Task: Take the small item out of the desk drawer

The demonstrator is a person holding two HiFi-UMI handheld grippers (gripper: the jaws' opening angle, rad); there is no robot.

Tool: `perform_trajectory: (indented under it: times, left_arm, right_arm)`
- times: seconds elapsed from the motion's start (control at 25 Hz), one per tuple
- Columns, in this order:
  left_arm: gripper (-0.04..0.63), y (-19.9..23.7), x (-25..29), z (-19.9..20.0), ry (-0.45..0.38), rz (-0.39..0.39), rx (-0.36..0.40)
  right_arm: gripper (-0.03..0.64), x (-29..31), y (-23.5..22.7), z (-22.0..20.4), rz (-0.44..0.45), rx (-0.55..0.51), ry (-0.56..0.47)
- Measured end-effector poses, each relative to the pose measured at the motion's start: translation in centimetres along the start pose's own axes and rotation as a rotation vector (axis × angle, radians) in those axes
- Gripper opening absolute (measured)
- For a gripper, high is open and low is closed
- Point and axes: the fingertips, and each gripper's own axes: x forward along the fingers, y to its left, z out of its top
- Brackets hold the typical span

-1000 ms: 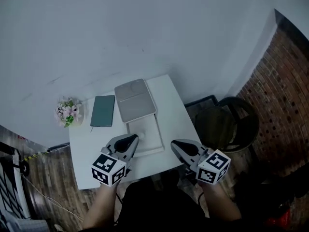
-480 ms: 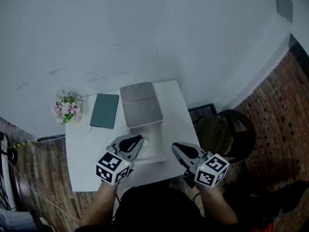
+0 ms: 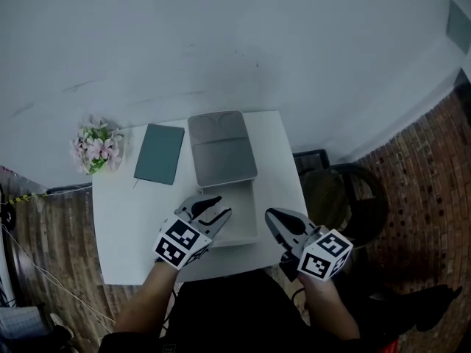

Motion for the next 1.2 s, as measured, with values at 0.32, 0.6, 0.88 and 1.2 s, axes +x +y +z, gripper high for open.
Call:
perform_trajectory:
  times: [0.32, 0.6, 0.88, 1.2]
  left_arm:
    - [0.181, 0.3, 3.5, -4.4, 0.196, -0.004, 0.038]
    - [0.204, 0.4, 6.6, -9.4, 0.361, -0.001, 0.046]
    - [0.207, 0.8, 7.7, -12.5, 0.481, 0.027, 0.092]
    - [0.207, 0.1, 8.8, -13.5, 0.530, 0.005, 0.177]
  right_arm:
    - [0.003, 2.0, -3.2, 1.1, 0.055, 0.014, 0.023]
    - [0.005, 2.0, -5.7, 0.8, 0.068, 0.043, 0.038]
    - [0.003, 0.9, -6.2, 0.1, 0.053, 0.067, 0.045]
    - [0.005, -1.8, -5.6, 0.2, -0.008, 0.056, 0.016]
